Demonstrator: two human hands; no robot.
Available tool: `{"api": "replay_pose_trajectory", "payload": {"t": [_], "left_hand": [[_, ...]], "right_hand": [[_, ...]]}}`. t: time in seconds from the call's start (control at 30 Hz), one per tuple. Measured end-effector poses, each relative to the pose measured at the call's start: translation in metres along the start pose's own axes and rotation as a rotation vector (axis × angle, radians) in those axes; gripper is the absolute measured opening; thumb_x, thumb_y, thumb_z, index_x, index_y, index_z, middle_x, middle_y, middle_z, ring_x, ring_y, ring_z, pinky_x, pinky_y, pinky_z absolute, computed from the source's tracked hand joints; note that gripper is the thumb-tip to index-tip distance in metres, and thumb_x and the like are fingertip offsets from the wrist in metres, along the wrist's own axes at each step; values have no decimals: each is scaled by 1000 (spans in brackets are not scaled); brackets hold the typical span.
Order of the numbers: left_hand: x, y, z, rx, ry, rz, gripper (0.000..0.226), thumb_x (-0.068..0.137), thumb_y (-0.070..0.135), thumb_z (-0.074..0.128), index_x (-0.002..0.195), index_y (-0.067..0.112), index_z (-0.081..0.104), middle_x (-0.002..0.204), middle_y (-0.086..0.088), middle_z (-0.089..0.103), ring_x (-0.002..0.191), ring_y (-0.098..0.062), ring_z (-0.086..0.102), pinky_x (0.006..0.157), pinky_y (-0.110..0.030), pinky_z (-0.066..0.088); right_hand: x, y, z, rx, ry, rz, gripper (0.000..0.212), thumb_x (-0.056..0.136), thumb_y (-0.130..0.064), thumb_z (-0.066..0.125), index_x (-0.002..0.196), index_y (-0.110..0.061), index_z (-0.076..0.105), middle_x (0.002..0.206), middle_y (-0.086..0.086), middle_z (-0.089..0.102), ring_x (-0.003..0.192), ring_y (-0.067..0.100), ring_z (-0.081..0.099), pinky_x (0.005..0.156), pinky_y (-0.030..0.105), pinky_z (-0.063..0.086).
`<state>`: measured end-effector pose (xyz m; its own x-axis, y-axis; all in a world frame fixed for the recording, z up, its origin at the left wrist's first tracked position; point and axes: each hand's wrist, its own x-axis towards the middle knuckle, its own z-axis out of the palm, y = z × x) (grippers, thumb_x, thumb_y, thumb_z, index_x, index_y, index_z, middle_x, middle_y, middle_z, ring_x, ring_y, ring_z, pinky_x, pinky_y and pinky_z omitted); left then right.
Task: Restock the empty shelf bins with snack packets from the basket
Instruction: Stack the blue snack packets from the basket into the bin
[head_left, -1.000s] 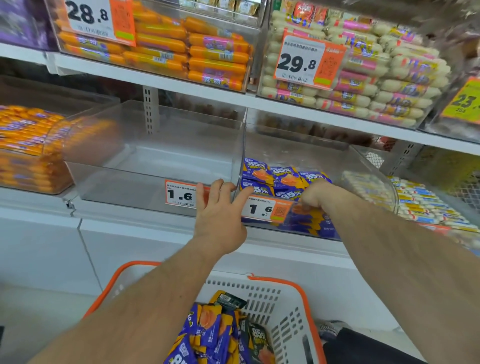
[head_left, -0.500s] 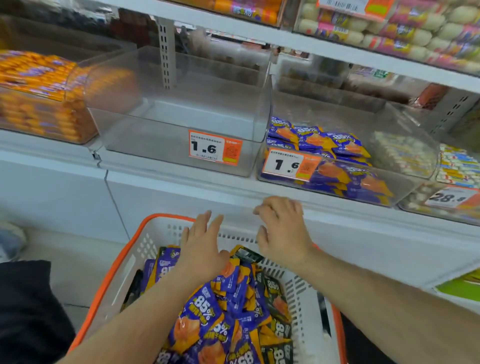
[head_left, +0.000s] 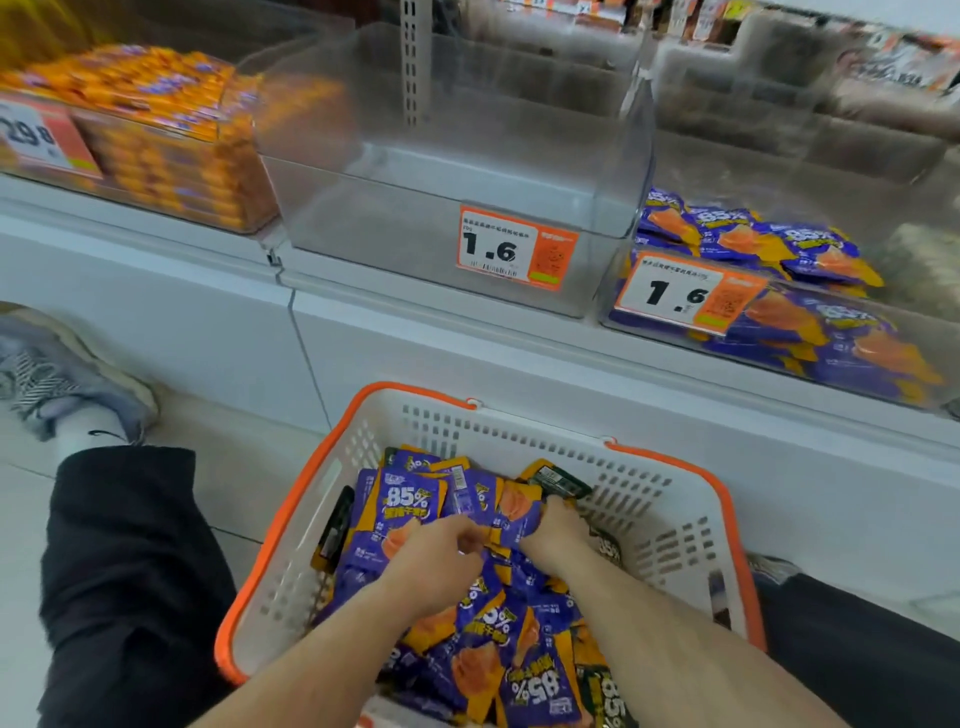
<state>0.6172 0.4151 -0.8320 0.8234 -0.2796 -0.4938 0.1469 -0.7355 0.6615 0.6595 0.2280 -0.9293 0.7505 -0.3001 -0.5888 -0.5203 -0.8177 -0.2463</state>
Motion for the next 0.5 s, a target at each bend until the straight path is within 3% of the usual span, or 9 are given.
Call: {"api": "replay_pose_trajectory", "payload": {"t": [0.13, 0.3, 0.37, 0.4, 0.47, 0.5], "left_hand": [[-1, 2, 2, -6, -12, -13, 34, 97, 19, 49, 130, 21, 55, 127, 6, 59, 105, -7, 49, 87, -20, 38], [-2, 2, 0, -15, -24, -29, 33, 96, 17, 48, 128, 20, 56, 124, 5, 60, 107, -9, 53, 87, -21, 41], [-3, 3, 0, -34, -25, -41, 32, 96, 17, 48, 127, 22, 56, 123, 6, 60, 105, -9, 54, 83, -21, 42], [-3, 4, 0, -58, -24, -50, 31, 96, 18, 48, 127, 22, 55, 122, 7, 59, 103, -9, 55, 80, -21, 43], [-2, 9, 2, -141, -25, -78, 33, 97, 18, 50, 130, 21, 52, 121, 7, 58, 100, -9, 56, 78, -23, 45], [-1, 12, 4, -195, -25, -104, 36, 97, 19, 51, 133, 19, 50, 120, 5, 57, 94, -8, 56, 76, -24, 46]], "right_hand": [[-10, -6, -8, 13, 45, 70, 82, 77, -42, 69, 144, -15, 29, 143, 11, 41, 125, 32, 45, 101, 43, 45], [-16, -12, -18, -69, 116, 56, 54, 87, -16, 59, 138, -21, 42, 136, 7, 51, 127, 30, 43, 104, 43, 32], [-19, -15, -25, -15, 104, 101, 35, 87, -9, 56, 121, -15, 54, 118, 9, 60, 110, 28, 55, 95, 40, 42], [-20, -15, -29, 51, 85, 129, 22, 87, -6, 56, 109, -10, 57, 105, 9, 61, 95, 27, 59, 81, 36, 48], [-25, -14, -43, 116, 47, 132, 3, 87, -2, 53, 88, -4, 55, 83, 9, 56, 72, 22, 55, 58, 29, 45], [-29, -11, -53, 127, 15, 117, 3, 86, -1, 53, 85, -2, 56, 79, 10, 56, 68, 21, 55, 56, 28, 47]]}}
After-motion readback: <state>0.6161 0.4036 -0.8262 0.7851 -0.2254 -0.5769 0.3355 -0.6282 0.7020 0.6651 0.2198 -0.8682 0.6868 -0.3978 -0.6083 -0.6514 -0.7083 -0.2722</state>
